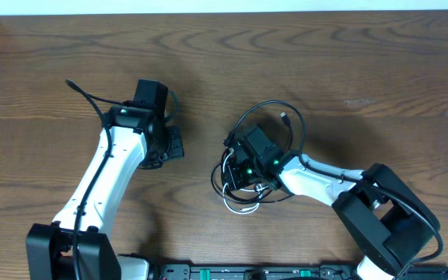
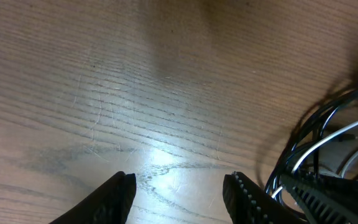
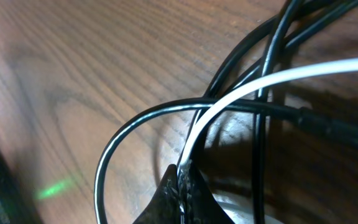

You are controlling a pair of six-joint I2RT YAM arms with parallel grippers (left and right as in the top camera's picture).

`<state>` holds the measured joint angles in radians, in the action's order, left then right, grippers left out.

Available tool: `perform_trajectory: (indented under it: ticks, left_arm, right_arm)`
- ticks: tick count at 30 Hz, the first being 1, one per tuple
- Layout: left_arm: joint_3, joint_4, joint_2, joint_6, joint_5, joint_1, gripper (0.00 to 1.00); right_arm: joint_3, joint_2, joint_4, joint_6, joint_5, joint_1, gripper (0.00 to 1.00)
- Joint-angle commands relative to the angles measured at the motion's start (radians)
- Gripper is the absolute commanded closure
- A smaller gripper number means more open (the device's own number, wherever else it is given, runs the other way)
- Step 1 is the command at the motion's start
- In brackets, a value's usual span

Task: Untangle cables

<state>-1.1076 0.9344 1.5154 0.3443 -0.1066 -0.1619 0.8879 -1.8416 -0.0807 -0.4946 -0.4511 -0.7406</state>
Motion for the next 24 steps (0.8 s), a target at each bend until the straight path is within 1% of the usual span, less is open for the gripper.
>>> perform_trajectory:
  ticks: [1, 7, 10, 12, 14, 16, 17, 19, 20, 22, 23, 24]
  left_arm:
    - [0.005, 0.003, 0.007, 0.013, -0.02, 0.002, 0.49]
    - [0.005, 0.002, 0.007, 0.009, -0.044, -0.002, 0.49]
    - [0.006, -0.014, 0.007, -0.014, -0.1, -0.013, 0.49]
    - [0.006, -0.037, 0.007, -0.063, -0.166, -0.024, 0.49]
    - [0.006, -0.054, 0.007, -0.085, -0.172, -0.039, 0.49]
    - [0.006, -0.058, 0.007, -0.085, -0.17, -0.045, 0.49]
    - [0.006, -0.061, 0.007, -0.085, -0.17, -0.045, 0.49]
    - [0.006, -0.061, 0.007, -0.085, -0.168, -0.045, 0.49]
    - [0.006, -0.06, 0.007, -0.085, -0.137, -0.045, 0.49]
    - [0.006, -0.059, 0.007, -0.085, -0.116, -0.045, 0.49]
    - [0.006, -0.057, 0.007, -0.085, -0.113, -0.045, 0.49]
    - [0.006, -0.057, 0.007, -0.085, -0.113, -0.045, 0.49]
  right_arm:
    - [0.027, 0.029, -0.025, 0.041, -0.066, 0.038, 0.99]
    - [0.102, 0.184, -0.186, 0.171, -0.064, 0.13, 0.99]
    - [0.129, 0.281, -0.22, 0.186, -0.064, 0.168, 0.99]
    - [0.13, 0.346, -0.218, 0.186, -0.059, 0.192, 0.99]
    - [0.13, 0.403, -0.231, 0.185, -0.027, 0.207, 0.99]
    - [0.13, 0.42, -0.261, 0.186, 0.002, 0.205, 0.92]
    - [0.13, 0.419, -0.284, 0.186, 0.017, 0.202, 0.86]
    - [0.13, 0.405, -0.338, 0.185, 0.065, 0.196, 0.85]
    - [0.13, 0.374, -0.385, 0.185, 0.11, 0.193, 0.82]
    - [0.13, 0.343, -0.394, 0.185, 0.097, 0.192, 0.68]
    - [0.13, 0.329, -0.394, 0.185, 0.074, 0.189, 0.56]
    - [0.13, 0.315, -0.391, 0.185, 0.046, 0.187, 0.4]
